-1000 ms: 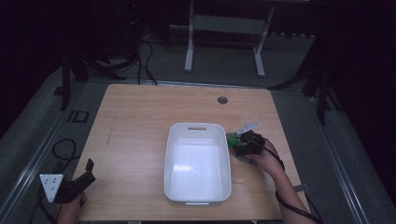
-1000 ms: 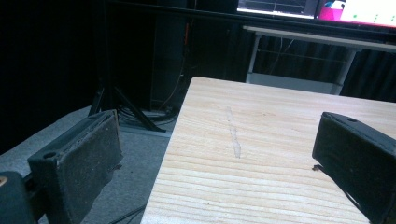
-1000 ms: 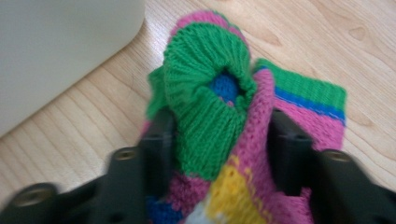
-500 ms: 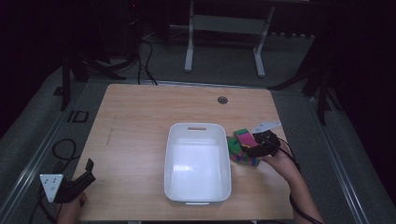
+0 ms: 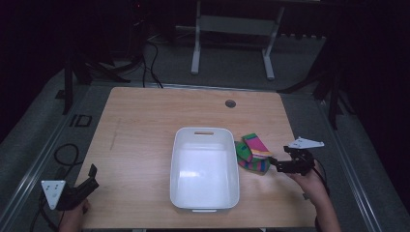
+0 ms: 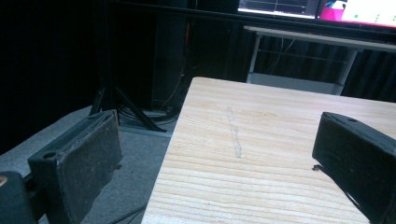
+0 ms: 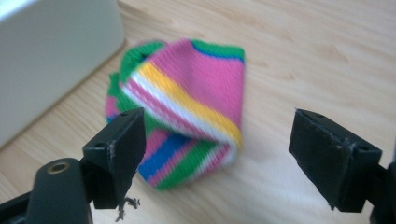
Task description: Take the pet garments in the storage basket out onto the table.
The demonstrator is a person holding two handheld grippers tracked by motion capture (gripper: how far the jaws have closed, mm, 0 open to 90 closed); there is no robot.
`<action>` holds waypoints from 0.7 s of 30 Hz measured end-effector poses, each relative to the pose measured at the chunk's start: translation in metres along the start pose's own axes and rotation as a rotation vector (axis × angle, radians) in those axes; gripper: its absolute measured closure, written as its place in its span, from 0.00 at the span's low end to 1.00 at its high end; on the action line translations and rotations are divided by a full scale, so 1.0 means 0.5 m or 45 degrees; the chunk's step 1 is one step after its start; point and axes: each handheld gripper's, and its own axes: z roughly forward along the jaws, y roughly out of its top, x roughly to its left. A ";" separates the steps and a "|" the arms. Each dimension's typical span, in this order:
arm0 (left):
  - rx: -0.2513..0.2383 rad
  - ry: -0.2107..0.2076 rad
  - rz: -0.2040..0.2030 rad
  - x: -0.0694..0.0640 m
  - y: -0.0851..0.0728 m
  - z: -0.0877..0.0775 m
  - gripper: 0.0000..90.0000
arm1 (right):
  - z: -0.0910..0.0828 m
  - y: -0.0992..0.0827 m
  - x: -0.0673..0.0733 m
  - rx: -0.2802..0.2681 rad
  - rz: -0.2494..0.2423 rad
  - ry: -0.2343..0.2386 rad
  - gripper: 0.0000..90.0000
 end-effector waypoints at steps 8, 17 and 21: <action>0.000 0.000 0.000 0.000 0.000 0.000 0.02 | -0.011 -0.076 -0.012 -0.014 0.054 -0.039 0.12; -0.001 -0.001 0.000 0.000 0.000 0.000 0.02 | -0.022 -0.151 -0.015 -0.108 0.125 -0.173 0.12; -0.001 0.000 0.001 -0.001 0.000 0.000 0.02 | -0.033 -0.177 -0.016 -0.195 0.175 -0.237 0.12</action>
